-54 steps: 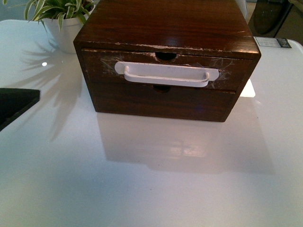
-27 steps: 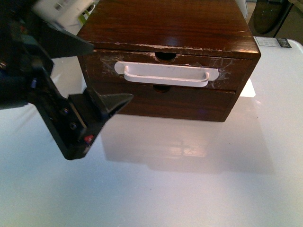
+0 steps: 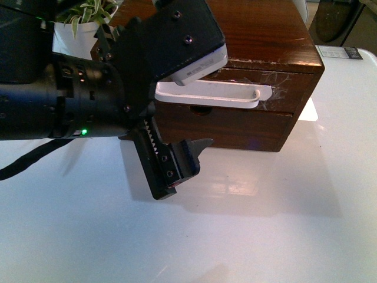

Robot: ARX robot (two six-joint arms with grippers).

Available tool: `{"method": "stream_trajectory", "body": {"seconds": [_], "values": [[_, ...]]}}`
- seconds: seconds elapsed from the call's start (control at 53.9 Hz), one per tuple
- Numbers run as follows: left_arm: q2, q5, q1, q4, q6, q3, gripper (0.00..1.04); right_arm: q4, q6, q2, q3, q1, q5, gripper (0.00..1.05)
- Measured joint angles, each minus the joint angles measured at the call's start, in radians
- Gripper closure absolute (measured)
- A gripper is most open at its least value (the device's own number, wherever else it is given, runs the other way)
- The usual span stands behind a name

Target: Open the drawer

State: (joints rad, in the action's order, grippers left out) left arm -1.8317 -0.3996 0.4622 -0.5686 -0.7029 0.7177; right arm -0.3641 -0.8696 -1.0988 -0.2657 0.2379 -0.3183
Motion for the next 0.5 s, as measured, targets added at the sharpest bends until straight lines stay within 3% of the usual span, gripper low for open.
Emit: {"method": "stream_trajectory", "body": {"seconds": [0.501], "values": [[-0.215,-0.029,-0.015,0.093,-0.06,0.23,0.08,-0.025,-0.038,-0.129,-0.072,0.0,-0.062,0.09]]}}
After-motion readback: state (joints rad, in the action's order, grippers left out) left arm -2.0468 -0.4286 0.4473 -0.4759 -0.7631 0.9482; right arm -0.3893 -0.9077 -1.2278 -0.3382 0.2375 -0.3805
